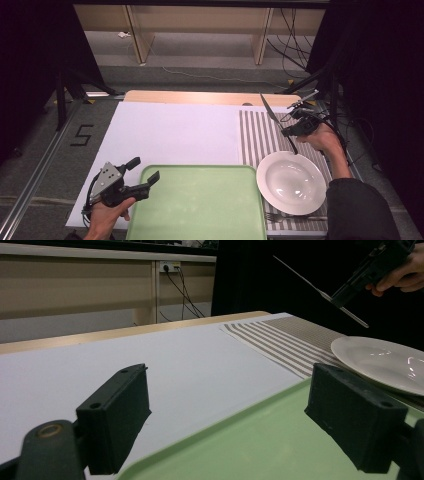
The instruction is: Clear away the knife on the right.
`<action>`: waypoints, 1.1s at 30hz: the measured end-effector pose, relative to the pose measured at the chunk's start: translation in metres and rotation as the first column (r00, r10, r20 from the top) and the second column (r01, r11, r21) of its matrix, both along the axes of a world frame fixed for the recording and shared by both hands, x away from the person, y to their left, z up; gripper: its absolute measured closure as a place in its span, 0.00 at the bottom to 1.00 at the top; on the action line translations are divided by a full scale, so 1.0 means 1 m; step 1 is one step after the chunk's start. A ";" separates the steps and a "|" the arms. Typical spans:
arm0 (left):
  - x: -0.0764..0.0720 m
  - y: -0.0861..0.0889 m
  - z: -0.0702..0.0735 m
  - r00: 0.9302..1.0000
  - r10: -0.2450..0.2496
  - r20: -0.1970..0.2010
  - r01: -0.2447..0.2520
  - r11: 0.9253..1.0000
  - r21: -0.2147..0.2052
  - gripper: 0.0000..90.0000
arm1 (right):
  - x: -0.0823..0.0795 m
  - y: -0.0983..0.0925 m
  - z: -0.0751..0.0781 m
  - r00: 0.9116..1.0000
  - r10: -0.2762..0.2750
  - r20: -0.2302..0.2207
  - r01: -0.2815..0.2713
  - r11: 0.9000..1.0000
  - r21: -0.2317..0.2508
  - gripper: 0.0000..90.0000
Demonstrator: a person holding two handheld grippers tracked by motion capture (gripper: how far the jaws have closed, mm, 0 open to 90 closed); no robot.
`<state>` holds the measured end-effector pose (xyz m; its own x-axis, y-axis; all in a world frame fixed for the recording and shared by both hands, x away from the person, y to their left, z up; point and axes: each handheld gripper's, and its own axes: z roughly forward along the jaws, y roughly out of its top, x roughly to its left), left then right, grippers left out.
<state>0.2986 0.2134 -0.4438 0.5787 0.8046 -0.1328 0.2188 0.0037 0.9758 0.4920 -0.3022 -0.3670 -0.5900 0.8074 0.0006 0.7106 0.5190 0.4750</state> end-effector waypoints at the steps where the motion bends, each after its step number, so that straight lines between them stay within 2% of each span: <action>1: 0.000 0.000 0.000 1.000 0.000 0.000 0.000 1.000 0.000 0.18 | -0.003 0.002 0.001 1.000 -0.006 -0.010 0.006 1.000 0.018 0.89; 6: 0.000 0.000 0.000 1.000 0.003 0.000 -0.003 1.000 -0.002 0.18 | -0.015 0.011 0.004 1.000 0.007 -0.004 -0.006 0.996 0.094 0.89; 7: 0.000 0.000 0.000 1.000 0.003 0.000 -0.003 1.000 -0.002 0.18 | -0.018 0.014 0.004 1.000 0.009 0.002 -0.010 0.992 0.123 0.89; 8: 0.000 0.000 0.000 1.000 0.003 0.000 -0.003 1.000 -0.001 0.18 | -0.020 0.016 0.005 1.000 0.010 -0.014 -0.008 0.990 0.141 0.89; 10: 0.000 0.000 0.000 1.000 0.003 0.001 -0.003 1.000 -0.001 0.18 | -0.023 0.017 0.005 1.000 0.029 0.005 -0.029 0.986 0.164 0.89; 11: 0.000 0.000 0.000 1.000 0.003 0.001 -0.003 1.000 0.000 0.18 | -0.026 0.019 0.005 0.999 0.039 -0.004 -0.037 0.983 0.181 0.89; 15: 0.000 0.000 0.000 1.000 0.002 0.006 -0.002 1.000 -0.010 0.18 | -0.036 0.024 0.006 0.999 0.052 0.017 -0.054 0.974 0.218 0.89; 16: 0.000 0.000 0.000 1.000 0.001 0.007 -0.001 1.000 -0.010 0.18 | -0.038 0.026 0.005 0.999 0.042 0.034 -0.049 0.973 0.227 0.89; 19: 0.000 0.000 0.000 1.000 -0.001 0.006 0.001 1.000 -0.009 0.18 | -0.047 0.031 0.006 0.999 0.035 0.037 -0.043 0.969 0.242 0.89; 24: 0.000 0.000 0.000 1.000 0.005 0.004 -0.005 1.000 -0.005 0.18 | -0.059 0.039 0.008 0.996 0.060 0.064 -0.075 0.963 0.260 0.89; 30: 0.000 0.001 0.000 1.000 0.007 0.004 -0.007 1.000 -0.004 0.18 | -0.072 0.047 0.008 0.995 0.077 0.061 -0.090 0.961 0.263 0.89; 33: 0.000 0.001 0.000 1.000 0.007 0.004 -0.007 1.000 -0.006 0.18 | -0.078 0.053 0.007 0.994 0.086 0.065 -0.100 0.956 0.275 0.89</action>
